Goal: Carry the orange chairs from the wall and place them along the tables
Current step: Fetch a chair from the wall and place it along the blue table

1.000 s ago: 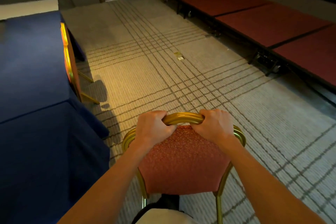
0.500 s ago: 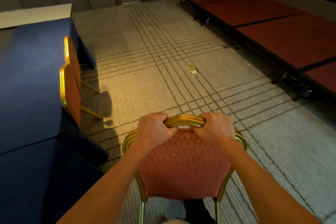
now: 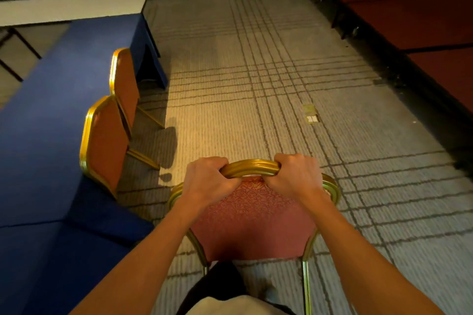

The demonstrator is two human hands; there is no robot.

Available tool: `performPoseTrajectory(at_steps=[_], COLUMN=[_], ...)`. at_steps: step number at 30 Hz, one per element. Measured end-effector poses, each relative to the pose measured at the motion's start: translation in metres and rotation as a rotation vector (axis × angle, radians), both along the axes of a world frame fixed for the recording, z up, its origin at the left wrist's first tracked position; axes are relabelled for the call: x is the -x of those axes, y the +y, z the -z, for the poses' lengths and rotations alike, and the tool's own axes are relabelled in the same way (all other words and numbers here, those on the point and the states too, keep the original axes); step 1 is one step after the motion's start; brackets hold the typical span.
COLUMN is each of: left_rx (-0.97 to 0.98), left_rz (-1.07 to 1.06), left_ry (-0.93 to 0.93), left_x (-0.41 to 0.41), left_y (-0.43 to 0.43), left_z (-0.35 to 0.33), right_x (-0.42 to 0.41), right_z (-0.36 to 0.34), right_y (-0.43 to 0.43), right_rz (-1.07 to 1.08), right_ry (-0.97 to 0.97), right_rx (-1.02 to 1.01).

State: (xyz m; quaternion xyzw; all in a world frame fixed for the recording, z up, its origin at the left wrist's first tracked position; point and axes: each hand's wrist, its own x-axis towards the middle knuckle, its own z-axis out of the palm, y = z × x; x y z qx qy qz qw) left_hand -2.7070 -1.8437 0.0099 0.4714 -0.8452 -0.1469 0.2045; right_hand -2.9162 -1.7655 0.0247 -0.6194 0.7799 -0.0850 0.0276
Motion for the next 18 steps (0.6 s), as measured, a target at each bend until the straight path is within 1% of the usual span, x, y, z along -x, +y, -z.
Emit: performPoseTrajectory(at_steps=[4,10,15,18], left_rx=[-0.045,-0.055,-0.031,-0.011], left_rz=[-0.067,-0.065,-0.088,-0.091], left_ry=[-0.001,-0.007,0.017,0.035], left_x=[0.029,0.060,0.072,0.084], left_y=[-0.075,-0.210,-0.324,-0.373], left_z=[0.007,0.022,0.010,-0.003], right_x=[0.032,0.062,0.075,0.086], right_z=[0.012,0.024,0.007,-0.003], right_y=[-0.085,-0.221,-0.336,-0.388], right_rz=[-0.040,-0.037,-0.043,-0.040], right_ry=[-0.009,0.022,0.000,-0.016], right_rx=[0.018,0.055,0.055,0.064])
